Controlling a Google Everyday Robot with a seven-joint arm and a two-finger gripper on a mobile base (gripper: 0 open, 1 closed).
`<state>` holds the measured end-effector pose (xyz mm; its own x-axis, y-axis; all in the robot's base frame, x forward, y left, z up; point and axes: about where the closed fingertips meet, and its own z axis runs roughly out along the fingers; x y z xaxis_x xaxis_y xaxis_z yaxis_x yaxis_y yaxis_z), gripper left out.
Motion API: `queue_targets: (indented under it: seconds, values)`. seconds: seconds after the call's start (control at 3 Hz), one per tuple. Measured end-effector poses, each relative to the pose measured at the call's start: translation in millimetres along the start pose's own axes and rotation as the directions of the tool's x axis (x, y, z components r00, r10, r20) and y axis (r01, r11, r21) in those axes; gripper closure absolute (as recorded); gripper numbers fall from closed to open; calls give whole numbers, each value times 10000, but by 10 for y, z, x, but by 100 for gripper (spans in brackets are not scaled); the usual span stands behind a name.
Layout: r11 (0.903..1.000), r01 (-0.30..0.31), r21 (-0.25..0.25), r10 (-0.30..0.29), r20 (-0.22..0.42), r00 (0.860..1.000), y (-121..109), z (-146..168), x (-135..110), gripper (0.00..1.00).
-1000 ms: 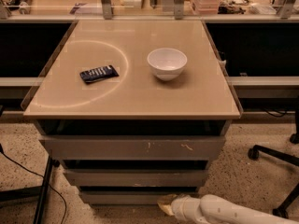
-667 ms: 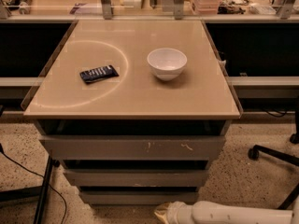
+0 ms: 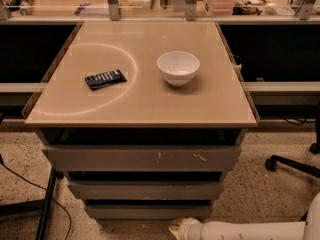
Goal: Open bottom drawer
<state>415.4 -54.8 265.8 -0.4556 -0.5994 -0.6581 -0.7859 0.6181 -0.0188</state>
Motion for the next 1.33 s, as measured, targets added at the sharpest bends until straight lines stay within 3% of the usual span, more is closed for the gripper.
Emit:
queue_targets:
  seconds: [0.33, 1.0, 1.33]
  values:
    - [9999, -55, -137, 62, 526, 9986, -66, 9, 106, 58]
    - [9981, -597, -129, 611, 2200, 9736, -351, -186, 553, 12]
    - [9975, -690, -161, 709, 2585, 9634, -487, -195, 626, 0]
